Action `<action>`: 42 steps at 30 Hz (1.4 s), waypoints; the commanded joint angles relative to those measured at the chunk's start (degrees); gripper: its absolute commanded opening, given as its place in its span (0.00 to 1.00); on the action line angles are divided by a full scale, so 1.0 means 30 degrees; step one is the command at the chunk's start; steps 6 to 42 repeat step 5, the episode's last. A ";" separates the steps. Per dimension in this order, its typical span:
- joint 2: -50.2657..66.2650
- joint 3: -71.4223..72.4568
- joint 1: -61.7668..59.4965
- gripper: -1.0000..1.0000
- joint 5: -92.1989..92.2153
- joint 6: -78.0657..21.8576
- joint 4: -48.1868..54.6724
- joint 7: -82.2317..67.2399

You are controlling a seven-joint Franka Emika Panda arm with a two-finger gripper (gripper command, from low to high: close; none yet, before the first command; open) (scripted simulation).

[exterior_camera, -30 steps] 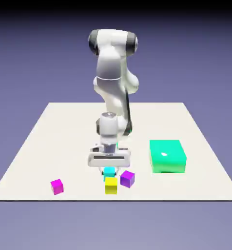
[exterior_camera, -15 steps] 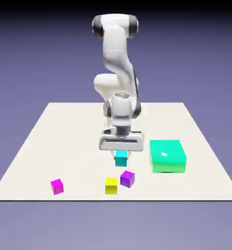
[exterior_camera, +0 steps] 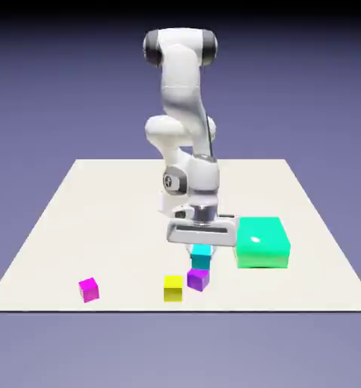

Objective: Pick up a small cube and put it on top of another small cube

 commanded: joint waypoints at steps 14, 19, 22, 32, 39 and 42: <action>0.0301 -0.0470 0.0341 1.00 -0.0681 0.0138 0.0159 0.0568; 0.0301 -0.0470 0.0341 1.00 -0.0681 0.0138 0.0159 0.0568; 0.0301 -0.0470 0.0341 1.00 -0.0681 0.0138 0.0159 0.0568; 0.0301 -0.0470 0.0341 1.00 -0.0681 0.0138 0.0159 0.0568; 0.0301 -0.0470 0.0341 1.00 -0.0681 0.0138 0.0159 0.0568; 0.0301 -0.0470 0.0341 1.00 -0.0681 0.0138 0.0159 0.0568</action>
